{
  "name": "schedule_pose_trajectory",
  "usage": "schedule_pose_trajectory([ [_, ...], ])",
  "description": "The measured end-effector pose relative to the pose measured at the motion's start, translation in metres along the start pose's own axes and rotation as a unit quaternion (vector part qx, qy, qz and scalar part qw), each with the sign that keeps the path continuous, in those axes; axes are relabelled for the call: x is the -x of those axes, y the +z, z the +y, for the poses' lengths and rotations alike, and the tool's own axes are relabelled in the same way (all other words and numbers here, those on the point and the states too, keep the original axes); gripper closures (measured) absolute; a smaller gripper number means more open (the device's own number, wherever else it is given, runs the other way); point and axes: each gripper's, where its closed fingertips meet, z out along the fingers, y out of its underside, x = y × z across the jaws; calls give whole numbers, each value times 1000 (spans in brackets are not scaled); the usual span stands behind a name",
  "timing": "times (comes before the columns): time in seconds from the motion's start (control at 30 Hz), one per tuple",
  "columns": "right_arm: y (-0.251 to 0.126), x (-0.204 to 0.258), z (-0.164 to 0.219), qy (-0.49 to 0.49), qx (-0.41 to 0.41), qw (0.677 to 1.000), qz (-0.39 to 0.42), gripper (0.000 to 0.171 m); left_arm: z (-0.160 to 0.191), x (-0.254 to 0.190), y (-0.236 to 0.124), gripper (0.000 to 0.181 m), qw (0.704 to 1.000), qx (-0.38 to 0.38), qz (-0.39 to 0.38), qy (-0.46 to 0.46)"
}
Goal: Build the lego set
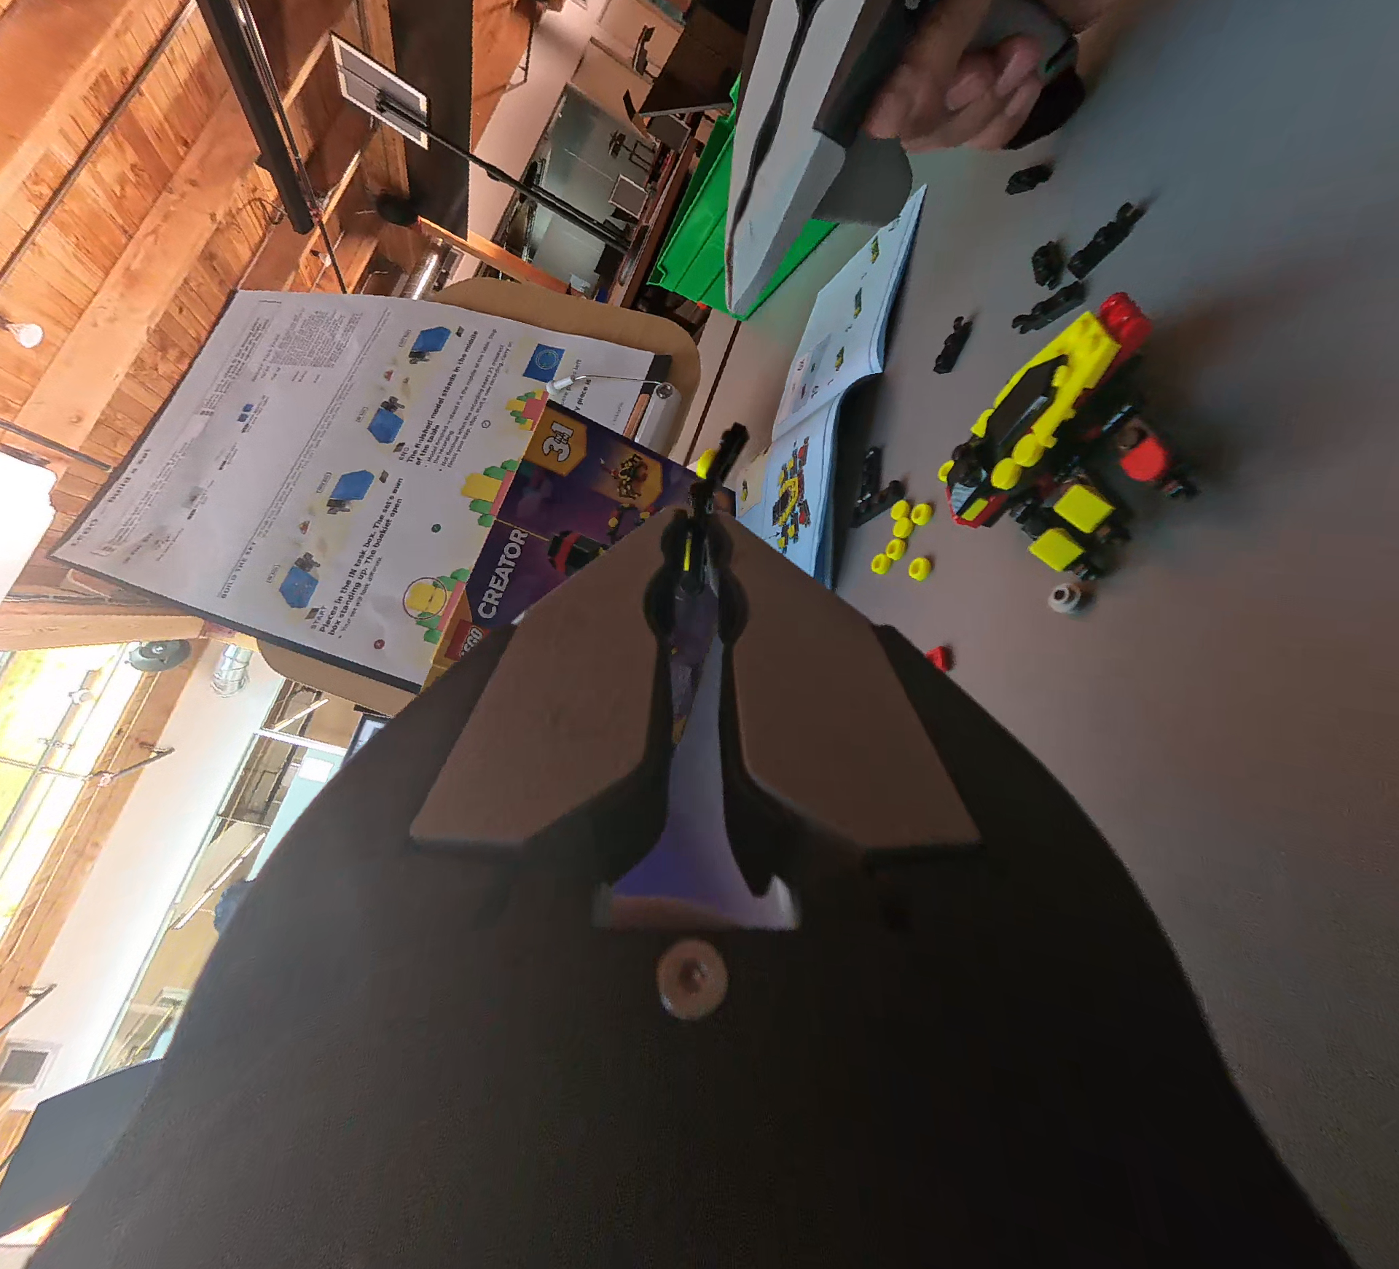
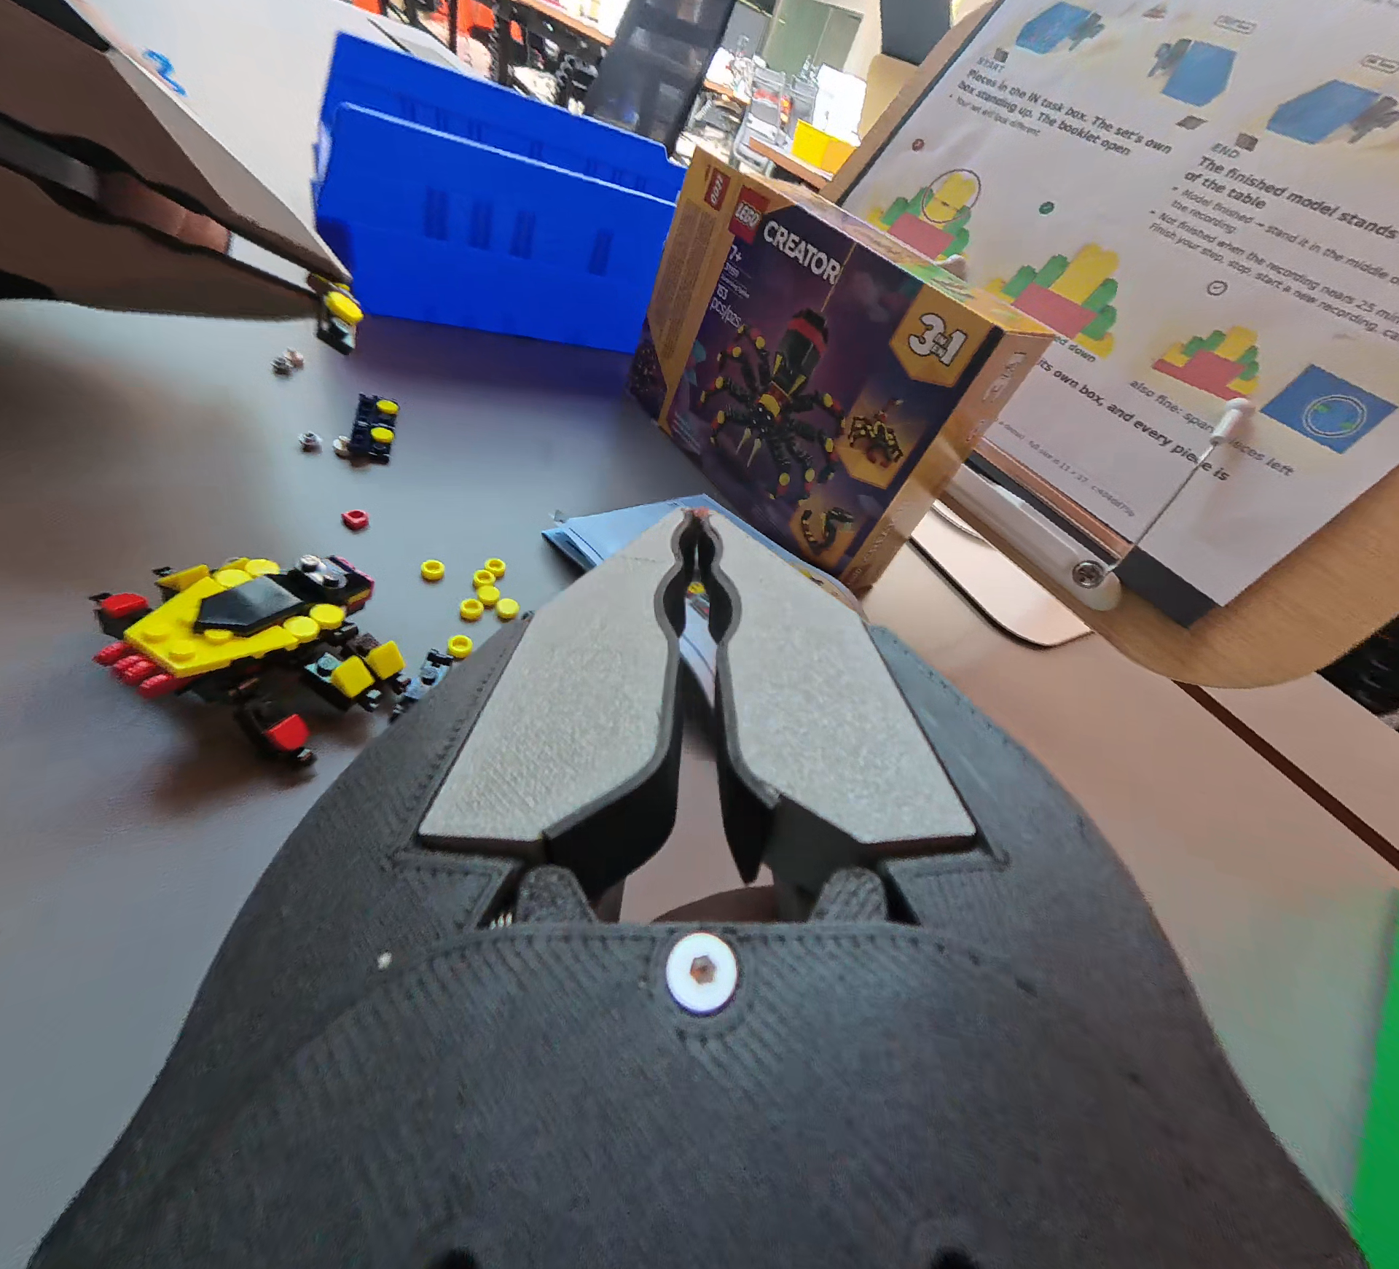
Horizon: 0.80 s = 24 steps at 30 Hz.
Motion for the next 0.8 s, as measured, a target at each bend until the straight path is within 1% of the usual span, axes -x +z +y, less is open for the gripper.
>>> schedule_pose_trajectory([
  [0.03,0,4,-3,8,-10,1000,-12,171,-1,0,0,179,1000,-2,-1,0],
  [0.1,-1,8,-7,21,-20,999,-27,171,-2,0,0,179,1000,-4,-3,1],
  [0.27,0,6,-4,7,-10,1000,-17,171,-3,0,0,179,1000,-6,-8,3],
  [0.4,1,8,-4,3,-9,1000,-19,171,5,18,2,180,998,18,-56,-12],
  [0.53,1,10,-4,0,-10,1000,-24,171,9,30,1,179,996,20,-76,-48],
  [0.8,-4,35,-23,37,-65,993,-96,171,-1,19,2,179,998,3,-66,-8],
])
